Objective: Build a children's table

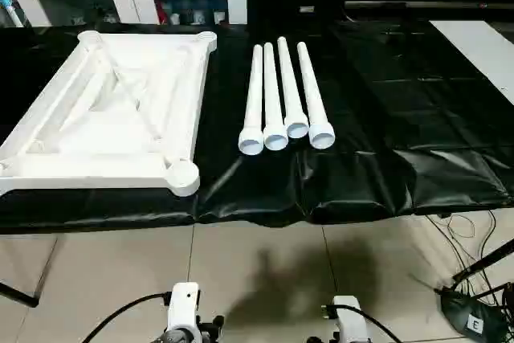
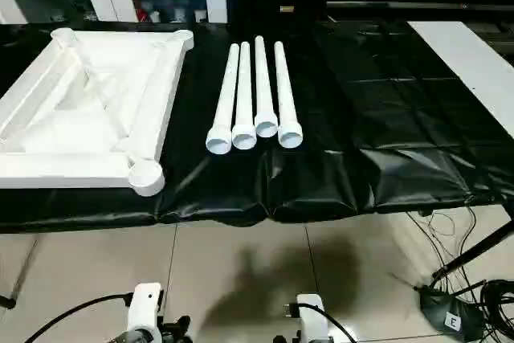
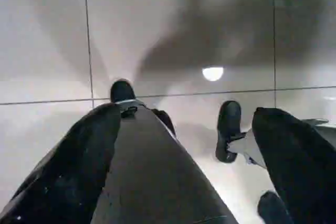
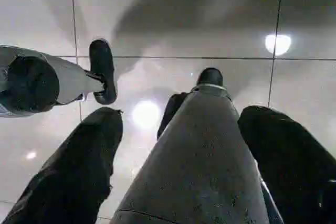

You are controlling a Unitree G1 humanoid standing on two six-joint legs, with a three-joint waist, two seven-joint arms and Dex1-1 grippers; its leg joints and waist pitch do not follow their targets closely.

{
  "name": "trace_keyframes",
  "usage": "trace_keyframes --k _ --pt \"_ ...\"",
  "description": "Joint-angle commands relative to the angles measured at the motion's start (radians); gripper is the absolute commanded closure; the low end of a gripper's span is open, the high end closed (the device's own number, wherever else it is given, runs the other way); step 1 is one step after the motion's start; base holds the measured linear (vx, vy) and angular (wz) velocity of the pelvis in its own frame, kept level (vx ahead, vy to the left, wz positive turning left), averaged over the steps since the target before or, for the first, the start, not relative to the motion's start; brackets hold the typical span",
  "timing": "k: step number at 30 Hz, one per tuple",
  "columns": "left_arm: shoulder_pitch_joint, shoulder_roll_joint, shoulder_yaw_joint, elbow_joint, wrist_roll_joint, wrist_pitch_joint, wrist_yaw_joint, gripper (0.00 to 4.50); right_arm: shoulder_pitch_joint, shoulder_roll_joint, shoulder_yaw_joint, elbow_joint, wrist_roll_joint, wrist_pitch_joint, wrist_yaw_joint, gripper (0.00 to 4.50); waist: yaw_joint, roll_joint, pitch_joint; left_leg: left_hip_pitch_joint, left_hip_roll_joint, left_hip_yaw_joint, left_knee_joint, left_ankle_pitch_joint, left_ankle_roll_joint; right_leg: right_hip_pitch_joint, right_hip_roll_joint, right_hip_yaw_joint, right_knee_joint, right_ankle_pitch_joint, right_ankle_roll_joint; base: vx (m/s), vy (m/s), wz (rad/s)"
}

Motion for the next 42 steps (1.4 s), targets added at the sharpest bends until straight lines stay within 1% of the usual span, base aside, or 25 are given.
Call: trace_keyframes --k 1,4,5,6,7,8,9,12,17,20,23,25,26,29,31,32,33,34,35,36,37,38,39,41,42 --pt "0.003 -0.002 0.008 -0.002 -0.003 0.009 0.008 0.04 0.001 -0.001 -0.005 0.008 0.0 0.004 -0.006 0.57 -0.002 0.003 -0.032 0.017 0.042 -0.014 -0.067 -0.291 0.026 0.014 -0.083 0.034 -0.087 -0.072 -0.207 0.0 0.0 0.0" --pt "0.003 -0.002 0.008 -0.002 -0.003 0.009 0.008 0.04 0.001 -0.001 -0.005 0.008 0.0 0.004 -0.006 0.57 -0.003 0.003 -0.032 0.017 0.043 -0.015 -0.067 -0.289 0.023 0.014 -0.083 0.034 -0.086 -0.07 -0.206 0.0 0.0 0.0" --pt "-0.1 -0.05 -0.046 0.308 0.141 0.066 0.082 0.04 0.02 -0.024 0.017 0.106 -0.099 0.057 -0.071 0.57 -0.002 0.002 -0.033 0.017 0.042 -0.014 -0.067 -0.288 0.024 0.014 -0.083 0.034 -0.086 -0.067 -0.207 0.0 0.0 0.0" --pt "-0.1 -0.05 -0.046 0.308 0.141 0.066 0.082 0.04 0.02 -0.024 0.017 0.106 -0.099 0.057 -0.071 0.57 0.006 -0.019 -0.045 0.032 0.037 -0.008 -0.058 -0.241 0.025 0.011 -0.079 0.036 -0.088 -0.061 -0.176 0.0 0.0 0.0" --pt "-0.095 -0.051 -0.055 0.304 0.148 0.069 0.088 0.04 0.017 -0.026 0.028 0.107 -0.112 0.057 -0.078 0.57 0.001 -0.024 -0.041 0.018 0.037 -0.011 -0.062 -0.228 0.028 0.019 -0.087 0.035 -0.085 -0.07 -0.169 0.0 0.0 0.0" --pt "-0.093 -0.052 -0.057 0.302 0.15 0.07 0.091 0.04 0.015 -0.027 0.032 0.107 -0.116 0.057 -0.082 0.57 0.005 -0.016 -0.048 0.01 0.041 -0.018 -0.066 -0.207 0.021 0.031 -0.094 0.031 -0.08 -0.063 -0.164 0.0 0.0 0.0" --pt "-0.089 -0.052 -0.062 0.299 0.153 0.071 0.094 0.04 0.012 -0.028 0.039 0.108 -0.124 0.056 -0.085 0.57 0.0 -0.021 -0.051 0.018 0.042 -0.015 -0.061 -0.212 0.026 0.023 -0.087 0.031 -0.083 -0.028 -0.165 0.0 0.0 0.0" --pt "-0.086 -0.051 -0.064 0.298 0.153 0.071 0.095 0.0 0.008 -0.027 0.045 0.107 -0.129 0.047 -0.081 0.28 0.0 -0.022 -0.059 0.021 0.039 -0.012 -0.055 -0.229 0.044 0.022 -0.089 0.031 -0.081 0.006 -0.184 0.0 0.0 0.0" --pt "-0.098 -0.054 -0.038 0.325 0.172 0.05 0.09 0.0 0.003 -0.02 0.032 0.109 -0.146 0.025 -0.072 0.07 0.0 -0.025 -0.059 0.022 0.041 -0.012 -0.059 -0.271 0.042 0.019 -0.087 0.03 -0.086 -0.053 -0.189 0.0 0.0 0.0" --pt "-0.111 -0.048 -0.028 0.324 0.184 -0.024 0.055 0.0 -0.015 -0.018 0.048 0.092 -0.178 -0.054 -0.039 0.07 0.001 -0.028 -0.061 0.021 0.041 -0.014 -0.059 -0.277 0.039 0.019 -0.09 0.031 -0.089 -0.078 -0.182 0.0 0.0 0.0" --pt "-0.111 -0.009 -0.042 0.312 0.196 -0.085 0.022 0.0 -0.029 -0.022 0.053 0.069 -0.179 -0.121 0.016 0.07 0.002 -0.031 -0.063 0.02 0.044 -0.014 -0.058 -0.265 0.055 0.019 -0.09 0.03 -0.084 -0.031 -0.19 0.0 0.0 0.0" --pt "-0.103 0.046 -0.06 0.298 0.213 -0.139 -0.035 0.0 -0.039 -0.031 0.068 0.049 -0.186 -0.161 0.073 0.07 0.001 -0.025 -0.065 0.018 0.045 -0.016 -0.058 -0.248 0.061 0.021 -0.09 0.03 -0.078 0.002 -0.195 0.0 0.0 0.0" --pt "-0.101 0.061 -0.064 0.293 0.223 -0.155 -0.052 0.0 -0.041 -0.034 0.072 0.044 -0.193 -0.171 0.089 0.07 0.0 -0.026 -0.064 0.02 0.046 -0.015 -0.057 -0.246 0.065 0.02 -0.088 0.029 -0.077 0.026 -0.199 0.0 0.0 0.0" --pt "-0.093 0.111 -0.03 0.217 0.194 -0.248 -0.168 0.0 -0.04 -0.072 0.097 -0.009 -0.217 -0.263 0.203 0.07 0.003 -0.025 -0.065 0.023 0.046 -0.014 -0.056 -0.25 0.07 0.019 -0.088 0.028 -0.075 0.044 -0.203 0.0 0.0 0.0" --pt "-0.075 0.132 -0.021 0.154 0.174 -0.279 -0.241 0.0 -0.031 -0.094 0.106 -0.05 -0.223 -0.326 0.26 0.07 0.007 -0.024 -0.065 0.026 0.05 -0.011 -0.053 -0.257 0.07 0.017 -0.086 0.028 -0.072 0.058 -0.226 0.0 0.0 0.0" --pt "-0.056 0.144 -0.026 0.105 0.167 -0.29 -0.281 0.0 -0.021 -0.105 0.11 -0.079 -0.22 -0.35 0.301 0.07 0.011 -0.021 -0.061 0.022 0.052 -0.013 -0.058 -0.265 0.07 0.02 -0.09 0.028 -0.071 0.051 -0.229 0.0 0.0 0.0" --pt "-0.016 0.166 -0.044 0.013 0.158 -0.307 -0.352 0.0 -0.001 -0.124 0.119 -0.135 -0.21 -0.378 0.372 0.07 0.012 -0.019 -0.061 0.022 0.053 -0.013 -0.057 -0.282 0.072 0.019 -0.089 0.029 -0.07 0.042 -0.228 0.0 0.0 0.0" --pt "-0.016 0.166 -0.044 0.013 0.158 -0.307 -0.352 0.0 -0.001 -0.124 0.119 -0.135 -0.21 -0.378 0.372 0.07 0.012 -0.019 -0.061 0.022 0.053 -0.013 -0.057 -0.282 0.072 0.019 -0.089 0.029 -0.07 0.042 -0.228 0.0 0.0 0.0" --pt "0.032 0.187 -0.069 -0.088 0.15 -0.316 -0.409 0.0 0.003 -0.135 0.126 -0.179 -0.198 -0.397 0.433 0.07 0.013 -0.02 -0.061 0.023 0.052 -0.012 -0.056 -0.288 0.072 0.02 -0.086 0.028 -0.069 0.041 -0.231 0.0 0.0 0.0" --pt "0.057 0.196 -0.081 -0.141 0.146 -0.314 -0.428 0.0 -0.002 -0.137 0.129 -0.197 -0.192 -0.404 0.457 0.07 0.01 -0.022 -0.059 0.019 0.052 -0.01 -0.057 -0.288 0.076 0.02 -0.084 0.029 -0.069 0.042 -0.229 0.0 0.0 0.0" --pt "0.057 0.196 -0.081 -0.141 0.146 -0.314 -0.428 0.0 -0.002 -0.137 0.129 -0.197 -0.192 -0.404 0.457 0.07 0.011 -0.02 -0.06 0.021 0.053 -0.011 -0.058 -0.292 0.076 0.02 -0.085 0.028 -0.069 0.038 -0.231 0.0 0.0 0.0" --pt "0.096 0.205 -0.09 -0.223 0.13 -0.306 -0.455 0.0 -0.026 -0.158 0.107 -0.243 -0.152 -0.378 0.539 0.07 0.008 -0.015 -0.06 0.022 0.05 -0.01 -0.057 -0.296 0.074 0.02 -0.081 0.028 -0.068 0.03 -0.231 0.0 0.0 0.0" --pt "0.135 0.215 -0.096 -0.304 0.12 -0.299 -0.481 0.0 -0.031 -0.185 0.092 -0.312 -0.111 -0.351 0.62 0.07 0.005 -0.023 -0.057 0.014 0.054 -0.011 -0.059 -0.296 0.08 0.027 -0.082 0.027 -0.067 0.032 -0.228 0.0 0.0 0.0" --pt "0.169 0.223 -0.1 -0.376 0.106 -0.288 -0.497 0.0 -0.012 -0.207 0.092 -0.39 -0.083 -0.329 0.666 0.07 0.009 -0.019 -0.057 0.018 0.053 -0.009 -0.055 -0.285 0.088 0.023 -0.077 0.027 -0.068 0.039 -0.221 0.0 0.0 0.0" --pt "0.215 0.233 -0.105 -0.475 0.09 -0.265 -0.516 0.0 0.033 -0.24 0.099 -0.517 -0.046 -0.299 0.719 0.07 0.012 -0.015 -0.057 0.019 0.052 -0.007 -0.054 -0.285 0.088 0.022 -0.075 0.029 -0.069 0.041 -0.214 0.0 0.0 0.0"
